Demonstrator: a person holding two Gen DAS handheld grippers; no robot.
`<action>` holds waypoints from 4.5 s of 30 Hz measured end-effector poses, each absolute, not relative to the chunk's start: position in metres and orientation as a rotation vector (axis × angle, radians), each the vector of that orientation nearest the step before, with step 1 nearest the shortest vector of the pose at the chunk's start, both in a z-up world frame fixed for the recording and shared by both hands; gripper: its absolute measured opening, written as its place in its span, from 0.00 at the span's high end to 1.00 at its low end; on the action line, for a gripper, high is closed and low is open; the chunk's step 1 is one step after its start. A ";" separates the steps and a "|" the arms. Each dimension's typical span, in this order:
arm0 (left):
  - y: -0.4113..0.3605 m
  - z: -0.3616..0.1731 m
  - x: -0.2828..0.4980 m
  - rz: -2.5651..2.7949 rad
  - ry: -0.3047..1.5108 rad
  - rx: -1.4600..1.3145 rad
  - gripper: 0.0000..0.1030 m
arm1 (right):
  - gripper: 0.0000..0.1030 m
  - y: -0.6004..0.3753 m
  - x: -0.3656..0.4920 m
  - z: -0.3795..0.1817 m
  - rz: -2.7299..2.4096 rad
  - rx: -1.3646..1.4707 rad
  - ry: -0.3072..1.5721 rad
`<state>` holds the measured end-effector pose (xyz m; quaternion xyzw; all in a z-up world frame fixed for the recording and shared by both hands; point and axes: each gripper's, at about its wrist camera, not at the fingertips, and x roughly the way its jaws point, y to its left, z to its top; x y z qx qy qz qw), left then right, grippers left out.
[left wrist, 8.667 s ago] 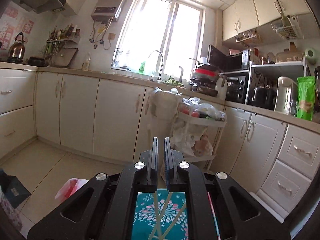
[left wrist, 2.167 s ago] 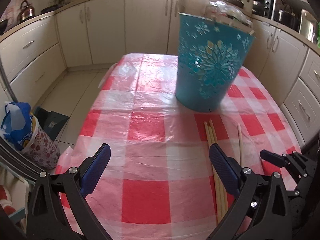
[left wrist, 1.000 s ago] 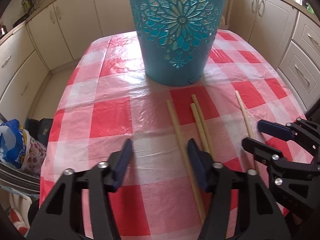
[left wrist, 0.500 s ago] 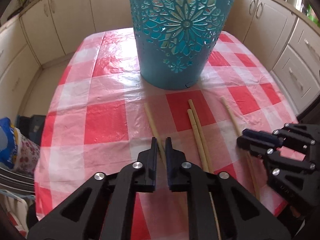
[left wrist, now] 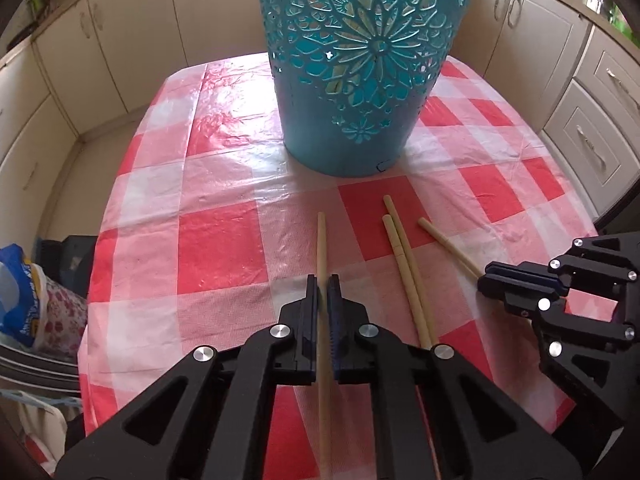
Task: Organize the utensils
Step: 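Lift the left tool's stick over the basket and open it while the right tool grasps a stick, then carry the right tool's stick over the basket and open it, then return both tools down to the remaining sticks on the table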
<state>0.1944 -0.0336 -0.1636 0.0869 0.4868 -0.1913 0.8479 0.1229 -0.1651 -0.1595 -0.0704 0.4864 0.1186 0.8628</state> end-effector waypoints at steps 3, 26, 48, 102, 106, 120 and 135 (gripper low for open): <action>-0.022 -0.153 0.187 -0.411 0.989 0.124 0.96 | 0.94 -0.185 0.117 -0.155 0.219 -0.002 0.970; -0.003 0.050 0.229 -0.496 0.219 -0.238 0.96 | 0.94 -0.227 0.097 -0.146 0.145 0.333 0.676; -0.025 -0.028 0.265 -0.387 0.390 -0.142 0.48 | 0.94 -0.233 0.096 -0.149 0.159 0.369 0.672; 0.067 -0.054 0.171 -0.334 0.405 -0.565 0.20 | 0.38 -0.213 0.128 -0.073 0.176 0.384 0.371; 0.070 -0.065 0.164 -0.296 0.462 -0.502 0.19 | 0.38 -0.179 0.114 -0.110 0.160 0.179 0.675; 0.083 -0.110 0.154 -0.252 0.641 -0.421 0.19 | 0.74 -0.135 0.126 -0.166 0.162 0.045 0.923; 0.009 -0.146 0.175 -0.387 0.896 -0.112 0.18 | 0.89 -0.159 0.102 -0.162 0.220 -0.097 0.967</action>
